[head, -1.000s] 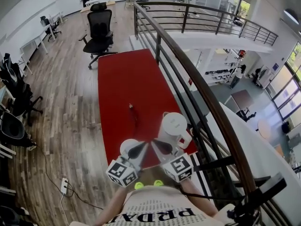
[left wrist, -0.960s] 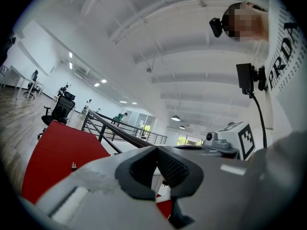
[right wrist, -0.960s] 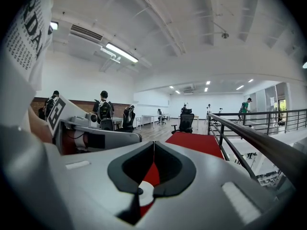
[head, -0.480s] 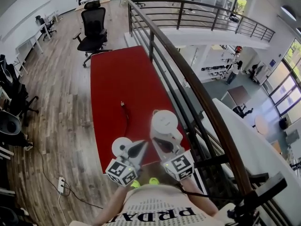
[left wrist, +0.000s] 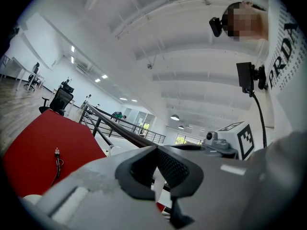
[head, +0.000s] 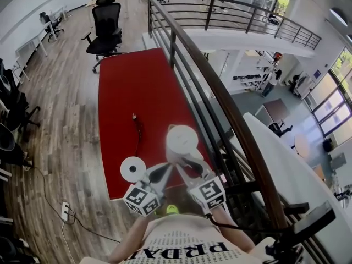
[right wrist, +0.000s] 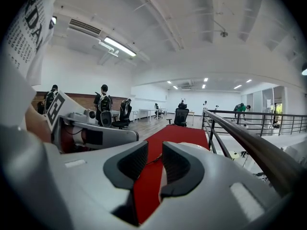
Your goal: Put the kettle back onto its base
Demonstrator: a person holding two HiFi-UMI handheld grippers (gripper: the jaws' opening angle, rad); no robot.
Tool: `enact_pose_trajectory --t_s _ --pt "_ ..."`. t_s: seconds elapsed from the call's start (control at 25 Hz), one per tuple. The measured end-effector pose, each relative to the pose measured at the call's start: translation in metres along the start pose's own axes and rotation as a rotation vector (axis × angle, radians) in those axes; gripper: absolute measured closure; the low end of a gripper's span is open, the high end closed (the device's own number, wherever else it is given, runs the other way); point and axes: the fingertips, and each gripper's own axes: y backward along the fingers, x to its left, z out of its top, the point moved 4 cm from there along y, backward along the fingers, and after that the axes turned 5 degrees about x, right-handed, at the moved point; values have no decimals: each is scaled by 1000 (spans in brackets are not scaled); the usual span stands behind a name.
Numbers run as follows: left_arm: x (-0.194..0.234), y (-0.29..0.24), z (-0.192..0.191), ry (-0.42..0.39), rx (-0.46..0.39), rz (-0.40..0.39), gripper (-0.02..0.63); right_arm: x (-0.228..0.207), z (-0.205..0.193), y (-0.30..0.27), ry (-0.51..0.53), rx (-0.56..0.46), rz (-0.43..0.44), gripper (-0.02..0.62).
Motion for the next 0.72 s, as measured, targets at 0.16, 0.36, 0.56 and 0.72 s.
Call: enact_pose_trajectory --t_s 0.16,0.36,0.56,0.72 --pt "-2 -5 -8 2 12 -8 615 -5 -9 1 7 21 -16 485" --pt "0 -15 -15 -5 36 -27 615 -14 -20 2 -1 49 -49 454" --pt "-2 -26 -23 -5 67 -59 615 -23 -29 2 -10 75 -88 431" --pt "-7 -33 -28 -12 96 -87 615 -28 -33 8 7 87 -134 415"
